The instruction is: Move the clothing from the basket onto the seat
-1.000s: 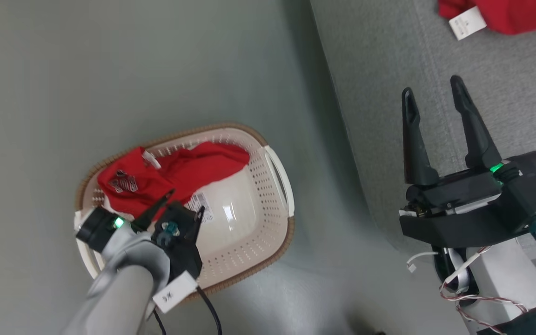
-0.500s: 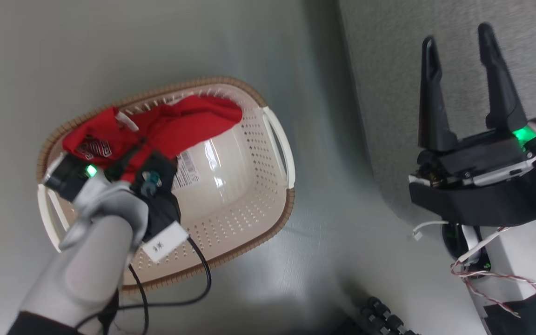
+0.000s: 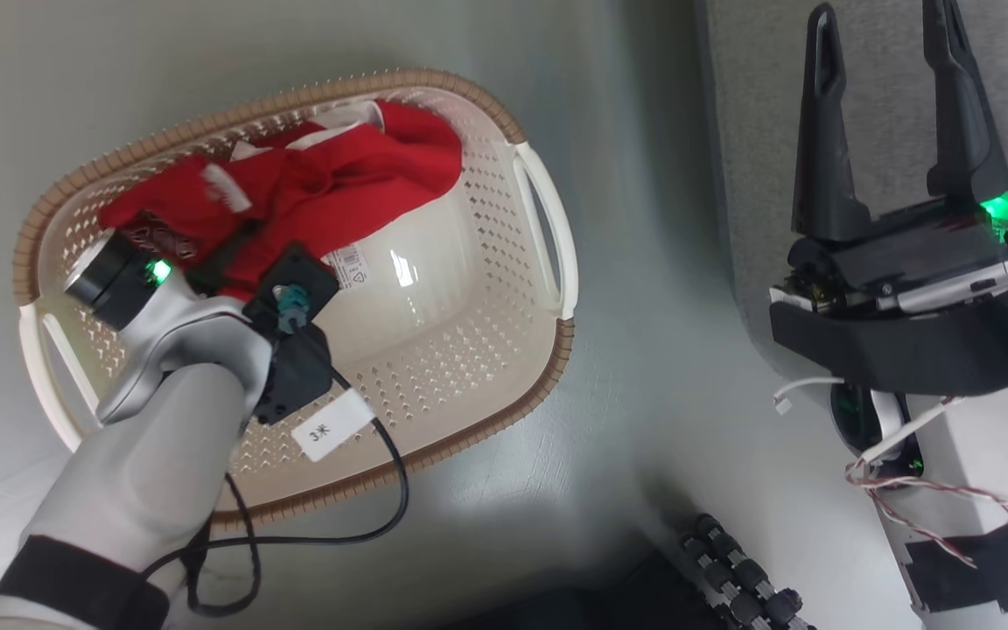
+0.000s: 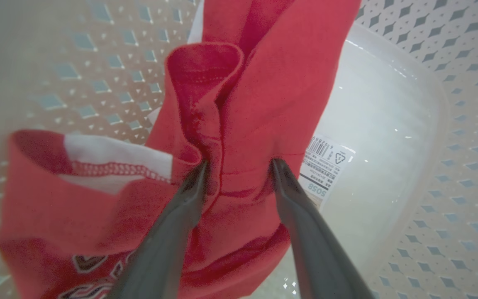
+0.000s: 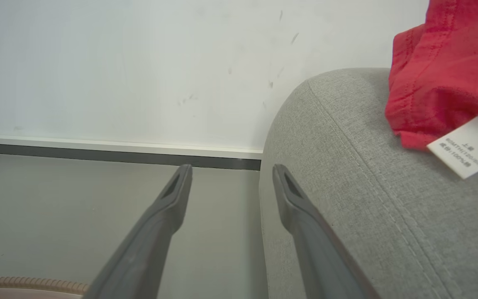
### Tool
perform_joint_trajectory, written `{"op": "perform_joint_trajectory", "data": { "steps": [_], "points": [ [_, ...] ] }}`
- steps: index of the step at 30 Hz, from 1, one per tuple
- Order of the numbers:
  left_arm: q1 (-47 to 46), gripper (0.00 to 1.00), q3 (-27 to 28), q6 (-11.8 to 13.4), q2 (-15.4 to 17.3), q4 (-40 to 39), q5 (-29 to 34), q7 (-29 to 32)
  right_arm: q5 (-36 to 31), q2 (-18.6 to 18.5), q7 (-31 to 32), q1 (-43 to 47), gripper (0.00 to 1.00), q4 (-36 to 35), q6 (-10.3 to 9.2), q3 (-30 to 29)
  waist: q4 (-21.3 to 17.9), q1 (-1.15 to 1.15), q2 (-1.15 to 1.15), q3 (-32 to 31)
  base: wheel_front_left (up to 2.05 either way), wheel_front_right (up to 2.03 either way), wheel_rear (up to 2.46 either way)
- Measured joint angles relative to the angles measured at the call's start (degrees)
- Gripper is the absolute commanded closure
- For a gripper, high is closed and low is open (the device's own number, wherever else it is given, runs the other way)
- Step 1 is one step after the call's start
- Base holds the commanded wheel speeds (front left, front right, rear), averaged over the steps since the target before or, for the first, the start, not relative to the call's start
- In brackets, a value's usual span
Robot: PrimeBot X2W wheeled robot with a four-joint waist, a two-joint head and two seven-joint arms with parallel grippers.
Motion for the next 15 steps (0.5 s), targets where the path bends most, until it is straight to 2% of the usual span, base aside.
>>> {"op": "perform_joint_trajectory", "data": {
  "steps": [8,15],
  "points": [
    [-0.47,1.0,-1.66,0.42,-3.52,1.13,0.34,-4.07,-0.16,0.53,0.0,-0.72,0.0,2.36,0.03,-0.27,0.7,-0.01,0.0,0.08,0.0,0.0,0.0],
    [0.08,1.0,-1.26,0.36,-6.24,1.51,-1.72,-9.8,-0.68,0.36,0.0,-1.7,0.0,6.46,1.91,0.51,1.47,-0.01,-0.01,-2.29,0.0,0.0,0.0]
  ]
}}
